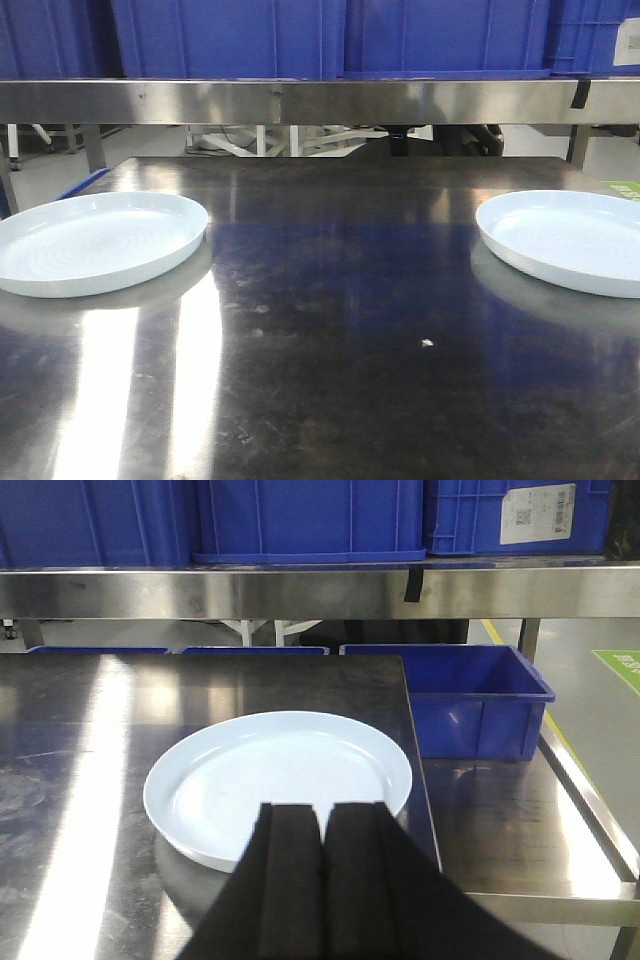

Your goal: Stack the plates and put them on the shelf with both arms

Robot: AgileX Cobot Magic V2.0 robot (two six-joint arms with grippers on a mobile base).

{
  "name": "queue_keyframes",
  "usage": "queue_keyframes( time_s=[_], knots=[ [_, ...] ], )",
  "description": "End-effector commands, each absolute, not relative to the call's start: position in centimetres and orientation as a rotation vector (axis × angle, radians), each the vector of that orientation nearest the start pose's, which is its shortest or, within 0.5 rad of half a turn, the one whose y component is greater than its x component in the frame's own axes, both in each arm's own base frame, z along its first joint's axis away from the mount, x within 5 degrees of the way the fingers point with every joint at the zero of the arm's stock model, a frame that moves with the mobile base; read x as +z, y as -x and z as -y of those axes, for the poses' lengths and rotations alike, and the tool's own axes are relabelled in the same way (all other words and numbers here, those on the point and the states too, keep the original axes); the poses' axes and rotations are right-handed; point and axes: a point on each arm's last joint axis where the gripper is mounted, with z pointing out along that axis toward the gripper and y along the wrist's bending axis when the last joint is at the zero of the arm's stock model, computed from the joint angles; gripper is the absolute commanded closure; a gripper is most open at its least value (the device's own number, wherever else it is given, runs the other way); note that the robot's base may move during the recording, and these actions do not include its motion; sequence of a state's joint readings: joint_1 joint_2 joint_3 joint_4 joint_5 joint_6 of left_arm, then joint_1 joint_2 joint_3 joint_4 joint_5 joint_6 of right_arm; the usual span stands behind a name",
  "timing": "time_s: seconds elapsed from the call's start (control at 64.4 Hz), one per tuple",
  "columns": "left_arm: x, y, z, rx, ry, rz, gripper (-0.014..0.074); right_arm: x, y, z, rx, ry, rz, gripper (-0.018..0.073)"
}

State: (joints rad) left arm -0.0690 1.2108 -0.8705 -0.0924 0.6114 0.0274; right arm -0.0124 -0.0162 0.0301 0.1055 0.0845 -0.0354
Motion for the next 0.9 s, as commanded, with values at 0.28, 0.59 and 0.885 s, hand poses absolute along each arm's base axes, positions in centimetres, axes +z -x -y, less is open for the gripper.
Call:
queue_keyframes(
  time_s=[0.28,0.59,0.885],
  knots=[
    [29.2,-31.5,2.8,-0.174,-0.034,-2.629,0.0516,20.5,-5.5,0.1,0.036,-0.053,-1.482,0.0511],
    [27.6,-35.4,2.1,-0.232,0.030,-2.798,0.0516,20.5,-5.5,0.1,0.036,-0.053,-1.482,0.0511],
    [26.7,-37.1,0.9,-0.307,0.089,-2.843,0.0325,20.5,-5.5,0.1,0.036,-0.053,-1.482,0.0511]
  ],
)
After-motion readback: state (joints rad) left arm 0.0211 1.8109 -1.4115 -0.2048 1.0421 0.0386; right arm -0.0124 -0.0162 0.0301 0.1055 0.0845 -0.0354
